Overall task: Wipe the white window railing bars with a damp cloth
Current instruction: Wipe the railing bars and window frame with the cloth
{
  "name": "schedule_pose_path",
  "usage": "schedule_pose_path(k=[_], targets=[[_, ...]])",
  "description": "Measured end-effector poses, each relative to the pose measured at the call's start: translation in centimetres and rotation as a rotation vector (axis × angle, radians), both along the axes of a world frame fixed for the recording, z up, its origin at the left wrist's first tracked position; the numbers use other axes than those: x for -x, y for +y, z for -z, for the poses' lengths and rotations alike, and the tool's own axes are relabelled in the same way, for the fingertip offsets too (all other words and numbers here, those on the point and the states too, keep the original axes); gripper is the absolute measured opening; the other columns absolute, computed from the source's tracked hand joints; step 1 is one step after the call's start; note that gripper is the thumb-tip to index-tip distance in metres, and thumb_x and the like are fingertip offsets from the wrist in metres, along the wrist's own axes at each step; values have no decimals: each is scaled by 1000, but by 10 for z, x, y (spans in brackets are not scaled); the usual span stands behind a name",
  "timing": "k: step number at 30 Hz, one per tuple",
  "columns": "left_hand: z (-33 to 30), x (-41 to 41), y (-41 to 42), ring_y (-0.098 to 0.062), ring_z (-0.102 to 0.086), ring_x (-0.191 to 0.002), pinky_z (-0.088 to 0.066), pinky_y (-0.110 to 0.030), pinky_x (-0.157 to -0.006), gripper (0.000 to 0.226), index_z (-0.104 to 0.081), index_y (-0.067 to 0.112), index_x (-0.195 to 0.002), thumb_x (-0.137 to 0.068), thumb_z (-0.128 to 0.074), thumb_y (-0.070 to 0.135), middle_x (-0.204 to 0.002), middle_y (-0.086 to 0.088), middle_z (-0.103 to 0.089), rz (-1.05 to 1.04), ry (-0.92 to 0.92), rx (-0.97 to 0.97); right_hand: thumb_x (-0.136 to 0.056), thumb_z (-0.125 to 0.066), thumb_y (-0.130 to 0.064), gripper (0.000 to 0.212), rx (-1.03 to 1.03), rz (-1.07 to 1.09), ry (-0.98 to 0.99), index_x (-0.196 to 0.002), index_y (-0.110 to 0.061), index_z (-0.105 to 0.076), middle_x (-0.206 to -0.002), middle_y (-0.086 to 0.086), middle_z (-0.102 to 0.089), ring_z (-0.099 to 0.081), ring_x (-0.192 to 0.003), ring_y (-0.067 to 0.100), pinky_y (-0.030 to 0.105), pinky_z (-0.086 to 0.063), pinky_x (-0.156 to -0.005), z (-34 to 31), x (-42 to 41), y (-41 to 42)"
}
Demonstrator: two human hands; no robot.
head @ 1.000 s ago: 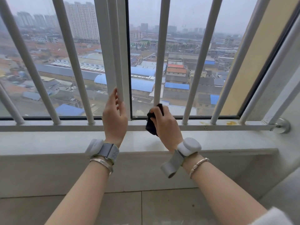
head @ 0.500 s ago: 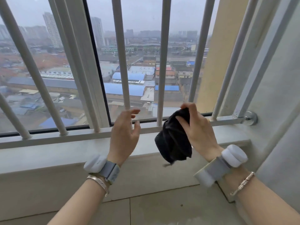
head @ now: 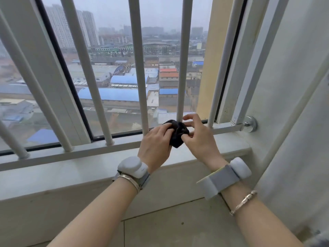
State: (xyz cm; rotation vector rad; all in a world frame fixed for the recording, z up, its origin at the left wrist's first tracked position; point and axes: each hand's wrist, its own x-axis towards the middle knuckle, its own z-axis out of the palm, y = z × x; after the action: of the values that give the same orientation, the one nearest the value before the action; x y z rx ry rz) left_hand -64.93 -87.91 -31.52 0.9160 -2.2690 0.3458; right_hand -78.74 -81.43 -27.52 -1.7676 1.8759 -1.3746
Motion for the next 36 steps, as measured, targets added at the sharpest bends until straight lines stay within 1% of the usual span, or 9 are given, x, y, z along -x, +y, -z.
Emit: schedule_pose_path(k=[5,10,16,22,25,28,30,32,36], targets=[[-3,10,4,-29,-55,-83,-38,-37,-87,53,-54,6,-89,-91,-25,49,-84,-12,-59,-85,-91,-132,-80,-51,6,30,199,219,182,-104,-11,-57,-99,2,-56,-54,-82,11,5,-33,-66,17,30,-3],[-26,27,-9,-29,-56,-94,-38,-35,-70,45,-47,8,-107,-98,-23,45,-101,-11,-60,-187,-169,-369,-79,-58,4,27,265,240,447,-103,-6,-61,-103,8,-58,-53,-98,24,29,-45,-83,33,50,-8],[5,17,-2,-31,-55,-68,-43,-34,-63,33,-55,2,-93,-93,-38,30,-75,-13,-56,-190,-164,-21,-95,-50,-18,29,289,294,45,-121,-4,-46,-108,6,-56,-52,-97,17,22,-39,-80,16,69,-20],[16,8,3,-37,-51,-97,-34,-42,-94,61,-52,-1,-110,-93,-26,52,-101,-19,-57,-132,-204,6,-99,-44,-21,29,252,220,46,-123,-6,-47,-102,10,-65,-60,-88,24,17,-34,-67,11,74,-30],[5,22,11,-33,-47,-97,-30,-37,-90,68,-55,7,-100,-92,-11,58,-94,-12,-56,-115,-34,-180,-99,-43,-24,27,253,239,44,-120,-7,-48,-101,8,-65,-60,-86,22,17,-33,-67,13,75,-32],[-9,38,8,-36,-53,-83,-29,-35,-72,46,-47,16,-78,-98,-18,45,-70,-5,-52,-126,346,-403,-99,-44,-24,27,259,232,42,-120,-8,-48,-100,5,-65,-58,-83,17,18,-35,-68,14,77,-33],[-10,41,2,-36,-57,-84,-34,-37,-70,30,-46,16,-119,-99,-32,33,-81,-11,-63,-160,479,-460,-98,-46,-21,25,263,217,36,-120,-8,-48,-98,4,-63,-56,-81,14,15,-33,-66,16,78,-32],[-8,40,3,-34,-59,-82,-40,-39,-70,50,-20,21,-144,-97,-39,25,-91,-14,-66,-134,468,-465,-97,-47,-18,24,254,208,31,-119,-7,-48,-95,3,-62,-54,-80,14,17,-34,-66,19,80,-31],[5,21,15,-31,-57,-96,-46,-41,-81,41,-44,14,-127,-90,-39,31,-107,-10,-60,-62,212,-138,-97,-48,-18,24,235,202,20,-118,-8,-50,-96,5,-63,-56,-83,15,24,-42,-73,26,81,-27]])
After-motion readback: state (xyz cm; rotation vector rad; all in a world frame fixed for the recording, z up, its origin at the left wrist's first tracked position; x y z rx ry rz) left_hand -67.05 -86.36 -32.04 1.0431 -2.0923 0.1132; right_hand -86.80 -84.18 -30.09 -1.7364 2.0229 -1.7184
